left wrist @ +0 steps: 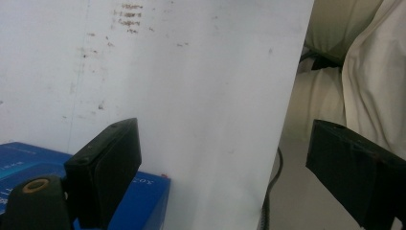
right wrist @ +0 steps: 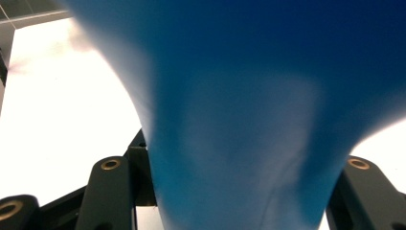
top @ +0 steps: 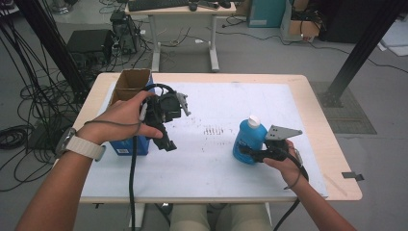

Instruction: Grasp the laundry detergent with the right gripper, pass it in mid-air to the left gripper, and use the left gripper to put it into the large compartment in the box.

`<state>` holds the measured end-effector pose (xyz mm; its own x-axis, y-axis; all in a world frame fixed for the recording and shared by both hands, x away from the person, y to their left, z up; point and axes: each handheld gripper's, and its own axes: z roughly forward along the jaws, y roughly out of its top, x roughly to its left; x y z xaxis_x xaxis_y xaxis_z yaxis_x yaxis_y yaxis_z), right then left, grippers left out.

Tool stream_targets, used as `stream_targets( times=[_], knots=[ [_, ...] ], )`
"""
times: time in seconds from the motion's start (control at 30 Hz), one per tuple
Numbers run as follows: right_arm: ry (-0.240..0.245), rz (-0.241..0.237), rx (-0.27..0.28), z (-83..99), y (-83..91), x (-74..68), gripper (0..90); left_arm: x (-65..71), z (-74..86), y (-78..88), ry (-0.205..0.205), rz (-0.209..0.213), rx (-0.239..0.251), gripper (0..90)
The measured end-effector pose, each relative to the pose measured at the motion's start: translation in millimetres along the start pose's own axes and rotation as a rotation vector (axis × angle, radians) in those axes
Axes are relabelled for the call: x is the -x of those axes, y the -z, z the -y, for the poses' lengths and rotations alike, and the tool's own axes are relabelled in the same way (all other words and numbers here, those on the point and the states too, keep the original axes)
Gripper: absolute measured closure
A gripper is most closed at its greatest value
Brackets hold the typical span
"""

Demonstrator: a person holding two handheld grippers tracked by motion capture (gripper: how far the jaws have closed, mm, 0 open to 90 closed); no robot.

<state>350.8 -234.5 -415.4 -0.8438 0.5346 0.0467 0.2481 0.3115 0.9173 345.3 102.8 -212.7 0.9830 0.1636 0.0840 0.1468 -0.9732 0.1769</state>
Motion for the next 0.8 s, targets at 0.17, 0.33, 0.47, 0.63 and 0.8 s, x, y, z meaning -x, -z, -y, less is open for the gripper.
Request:
stream_targets(
  times=[0.17,0.33,0.47,0.63,0.8],
  knots=[
    [-0.001,-0.001,0.001,0.0,0.0,0.0,41.9,-0.2,-0.3,0.0,0.000,0.000,-0.003,12.0],
    [-0.004,0.000,0.000,-0.1,-0.1,-0.1,41.9,-0.5,-0.2,0.7,-0.002,-0.001,-0.003,12.1],
    [-0.005,0.000,0.001,0.0,-0.1,-0.2,41.9,-0.5,-0.4,0.8,-0.003,-0.002,-0.004,12.1],
    [-0.002,0.000,-0.001,-0.2,0.0,-0.3,42.2,-0.4,-0.8,1.2,-0.002,-0.003,-0.001,12.0],
    [-0.010,0.000,0.001,-0.8,-0.1,-1.0,42.4,-0.4,-0.9,2.3,-0.002,-0.007,0.001,12.1]
  ],
)
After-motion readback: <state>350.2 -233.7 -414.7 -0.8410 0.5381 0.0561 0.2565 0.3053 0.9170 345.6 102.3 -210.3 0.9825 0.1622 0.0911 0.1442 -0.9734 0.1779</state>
